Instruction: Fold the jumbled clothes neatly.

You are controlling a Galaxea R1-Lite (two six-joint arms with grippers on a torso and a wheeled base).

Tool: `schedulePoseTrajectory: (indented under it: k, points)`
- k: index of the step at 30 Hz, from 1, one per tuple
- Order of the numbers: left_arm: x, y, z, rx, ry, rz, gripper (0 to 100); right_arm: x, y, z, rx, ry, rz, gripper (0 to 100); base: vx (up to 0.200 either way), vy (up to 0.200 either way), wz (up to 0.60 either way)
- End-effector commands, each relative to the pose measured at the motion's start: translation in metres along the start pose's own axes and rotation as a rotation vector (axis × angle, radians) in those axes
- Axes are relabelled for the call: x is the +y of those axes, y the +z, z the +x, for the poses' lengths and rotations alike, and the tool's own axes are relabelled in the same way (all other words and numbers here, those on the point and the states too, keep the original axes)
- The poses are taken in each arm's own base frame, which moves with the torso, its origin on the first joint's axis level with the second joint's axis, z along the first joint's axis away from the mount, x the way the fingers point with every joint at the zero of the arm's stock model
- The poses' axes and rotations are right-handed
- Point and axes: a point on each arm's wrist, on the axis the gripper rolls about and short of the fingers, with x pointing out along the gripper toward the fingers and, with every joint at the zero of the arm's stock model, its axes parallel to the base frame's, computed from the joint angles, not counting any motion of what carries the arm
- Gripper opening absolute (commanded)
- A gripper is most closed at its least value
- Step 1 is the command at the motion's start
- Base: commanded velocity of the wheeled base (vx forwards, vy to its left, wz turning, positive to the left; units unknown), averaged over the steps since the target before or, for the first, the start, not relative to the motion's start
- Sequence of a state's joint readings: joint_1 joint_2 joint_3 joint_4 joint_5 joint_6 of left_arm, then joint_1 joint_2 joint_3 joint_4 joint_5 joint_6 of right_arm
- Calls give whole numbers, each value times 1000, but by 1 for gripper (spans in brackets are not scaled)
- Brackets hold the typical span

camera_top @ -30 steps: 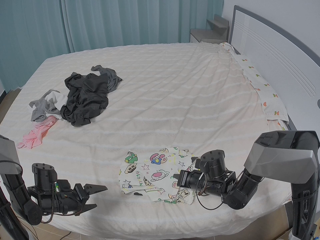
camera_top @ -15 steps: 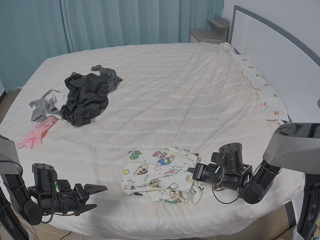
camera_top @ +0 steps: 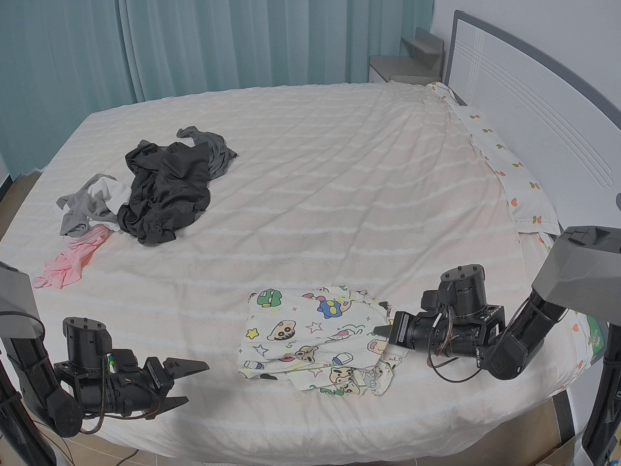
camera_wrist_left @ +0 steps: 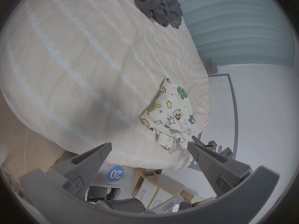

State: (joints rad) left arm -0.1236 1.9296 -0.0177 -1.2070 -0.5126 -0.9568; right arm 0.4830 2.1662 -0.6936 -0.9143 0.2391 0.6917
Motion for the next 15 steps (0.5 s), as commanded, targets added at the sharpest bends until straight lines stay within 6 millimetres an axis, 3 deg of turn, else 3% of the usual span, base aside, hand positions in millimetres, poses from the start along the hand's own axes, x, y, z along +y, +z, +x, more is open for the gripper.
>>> schedulePoseTrajectory:
  k: [1, 3, 4, 9, 15]
  points:
    - [3, -3, -1, 9, 13, -6, 100, -5, 16, 0, -34, 10, 12, 0, 0, 0, 0]
    - [3, -3, -1, 9, 13, -6, 100, -8, 12, 5, -18, 4, 16, 0, 0, 0, 0]
    - [3, -3, -1, 9, 13, -7, 100, -9, 10, 8, -9, 2, 15, 100, 0, 0, 0]
    - [3, -3, -1, 9, 13, -6, 100, -8, 0, 13, 16, 3, 9, 100, 0, 0, 0]
    - [3, -3, -1, 9, 13, -6, 100, 0, -17, 3, 38, 9, -8, 100, 0, 0, 0]
